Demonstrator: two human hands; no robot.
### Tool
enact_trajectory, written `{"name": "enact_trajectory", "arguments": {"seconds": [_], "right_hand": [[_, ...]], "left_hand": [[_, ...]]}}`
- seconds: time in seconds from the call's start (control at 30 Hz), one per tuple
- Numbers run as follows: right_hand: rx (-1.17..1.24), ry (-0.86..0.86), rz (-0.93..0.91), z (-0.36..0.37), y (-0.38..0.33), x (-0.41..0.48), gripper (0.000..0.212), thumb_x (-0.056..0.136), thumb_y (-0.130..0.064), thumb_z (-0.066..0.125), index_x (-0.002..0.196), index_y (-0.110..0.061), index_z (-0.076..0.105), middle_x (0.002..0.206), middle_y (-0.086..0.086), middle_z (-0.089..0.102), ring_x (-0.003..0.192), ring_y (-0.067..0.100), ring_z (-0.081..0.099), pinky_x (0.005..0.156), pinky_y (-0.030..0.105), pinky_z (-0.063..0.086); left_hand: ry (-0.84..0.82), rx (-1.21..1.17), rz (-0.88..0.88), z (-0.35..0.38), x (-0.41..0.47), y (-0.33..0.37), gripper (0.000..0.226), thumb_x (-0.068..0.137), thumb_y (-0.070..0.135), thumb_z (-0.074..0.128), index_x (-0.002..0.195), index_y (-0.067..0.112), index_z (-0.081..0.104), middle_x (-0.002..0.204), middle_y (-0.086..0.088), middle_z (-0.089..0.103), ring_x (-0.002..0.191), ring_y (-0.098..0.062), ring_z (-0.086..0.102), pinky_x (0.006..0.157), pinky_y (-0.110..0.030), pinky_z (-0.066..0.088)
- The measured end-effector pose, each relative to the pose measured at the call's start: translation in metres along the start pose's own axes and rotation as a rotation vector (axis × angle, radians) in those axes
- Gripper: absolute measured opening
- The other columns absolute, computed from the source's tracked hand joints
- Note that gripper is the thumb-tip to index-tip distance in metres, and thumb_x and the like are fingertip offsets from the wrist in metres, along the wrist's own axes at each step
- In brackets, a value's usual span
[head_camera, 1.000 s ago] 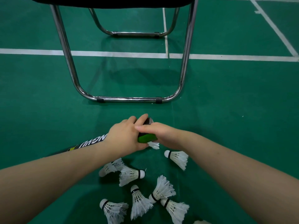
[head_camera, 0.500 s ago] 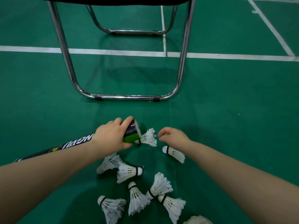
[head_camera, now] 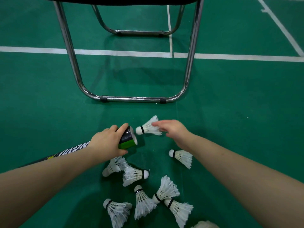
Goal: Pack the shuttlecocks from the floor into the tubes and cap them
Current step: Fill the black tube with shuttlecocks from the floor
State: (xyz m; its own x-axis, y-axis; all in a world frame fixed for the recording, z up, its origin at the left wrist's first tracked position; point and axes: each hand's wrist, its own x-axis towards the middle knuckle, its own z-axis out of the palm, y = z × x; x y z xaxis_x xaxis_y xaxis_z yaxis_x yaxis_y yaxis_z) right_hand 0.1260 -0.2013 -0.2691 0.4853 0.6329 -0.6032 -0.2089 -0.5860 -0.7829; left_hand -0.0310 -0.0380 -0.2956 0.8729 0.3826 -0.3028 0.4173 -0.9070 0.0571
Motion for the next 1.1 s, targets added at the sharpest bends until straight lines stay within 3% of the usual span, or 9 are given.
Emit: {"name": "enact_trajectory", "arguments": {"seconds": [0.17,0.4,0.57,0.63,0.7,0.8,0.93,1.0,1.1], "right_hand": [[0.026,-0.042,-0.157,0.003,-0.012,-0.011,0.027,0.094,-0.010,0.046,0.112,-0.010,0.066,0.108,-0.004,0.061,0.103,0.015,0.054,0.101,0.029,0.038],[-0.039,-0.034,-0.173,0.000,-0.014,-0.012,0.028,0.095,-0.012,0.045,0.114,-0.010,0.065,0.121,0.003,0.062,0.111,0.015,0.054,0.098,0.023,0.037],[0.000,-0.208,-0.106,0.024,-0.017,-0.019,0.023,0.096,-0.025,0.046,0.117,-0.017,0.051,0.100,-0.001,0.058,0.090,0.012,0.053,0.078,0.019,0.042],[-0.025,-0.172,-0.103,0.027,-0.017,-0.021,0.022,0.095,-0.034,0.046,0.111,-0.020,0.042,0.089,-0.005,0.051,0.076,0.005,0.046,0.067,0.020,0.036],[-0.069,-0.125,-0.106,0.024,-0.016,-0.024,0.023,0.094,-0.041,0.044,0.108,-0.023,0.037,0.095,-0.004,0.050,0.076,0.001,0.044,0.063,0.019,0.033],[-0.074,-0.126,-0.099,0.019,-0.013,-0.028,0.030,0.095,-0.041,0.042,0.119,-0.027,0.032,0.114,0.002,0.052,0.097,0.008,0.048,0.070,0.014,0.034],[-0.076,-0.169,-0.102,0.015,0.003,-0.027,0.072,0.093,-0.043,0.047,0.149,-0.024,0.004,0.143,0.007,0.040,0.131,0.017,0.037,0.106,0.025,0.027],[-0.031,-0.094,-0.136,0.006,0.008,-0.027,0.072,0.092,-0.040,0.051,0.149,-0.024,0.009,0.133,0.008,0.052,0.123,0.019,0.048,0.106,0.031,0.034],[-0.015,0.192,-0.144,-0.022,0.016,-0.026,0.054,0.092,-0.036,0.050,0.141,-0.023,0.030,0.090,0.001,0.066,0.083,0.016,0.063,0.081,0.033,0.049]], "left_hand": [[0.017,-0.025,-0.007,-0.006,0.001,0.001,0.094,0.073,0.061,0.063,0.144,0.030,0.010,0.115,0.001,0.049,0.100,-0.020,0.054,0.072,-0.033,0.051],[0.018,-0.044,-0.003,-0.011,-0.003,0.015,0.096,0.074,0.061,0.063,0.145,0.030,0.007,0.117,0.001,0.048,0.102,-0.020,0.053,0.074,-0.033,0.051],[0.047,-0.054,0.045,-0.019,-0.003,0.038,0.094,0.073,0.060,0.063,0.145,0.030,0.011,0.116,0.001,0.049,0.104,-0.020,0.054,0.077,-0.034,0.050],[0.067,-0.078,0.057,-0.023,-0.001,0.049,0.090,0.074,0.057,0.064,0.144,0.030,0.016,0.113,0.001,0.049,0.104,-0.021,0.053,0.077,-0.034,0.049],[0.081,-0.094,0.067,-0.026,0.002,0.057,0.090,0.073,0.056,0.065,0.145,0.031,0.017,0.114,0.001,0.049,0.104,-0.021,0.054,0.078,-0.035,0.050],[0.087,-0.103,0.072,-0.028,0.004,0.063,0.091,0.072,0.056,0.065,0.145,0.033,0.015,0.111,0.002,0.049,0.102,-0.020,0.054,0.076,-0.033,0.049],[0.084,-0.102,0.125,-0.027,0.004,0.079,0.091,0.072,0.055,0.066,0.143,0.033,0.014,0.108,0.001,0.049,0.101,-0.021,0.054,0.076,-0.033,0.048],[0.093,-0.075,0.158,-0.026,0.006,0.087,0.089,0.073,0.056,0.065,0.143,0.032,0.014,0.113,0.000,0.048,0.106,-0.022,0.053,0.080,-0.035,0.048],[0.095,-0.034,0.174,-0.023,0.010,0.093,0.090,0.075,0.059,0.062,0.143,0.029,0.012,0.121,-0.002,0.047,0.110,-0.024,0.051,0.081,-0.035,0.047]]}}
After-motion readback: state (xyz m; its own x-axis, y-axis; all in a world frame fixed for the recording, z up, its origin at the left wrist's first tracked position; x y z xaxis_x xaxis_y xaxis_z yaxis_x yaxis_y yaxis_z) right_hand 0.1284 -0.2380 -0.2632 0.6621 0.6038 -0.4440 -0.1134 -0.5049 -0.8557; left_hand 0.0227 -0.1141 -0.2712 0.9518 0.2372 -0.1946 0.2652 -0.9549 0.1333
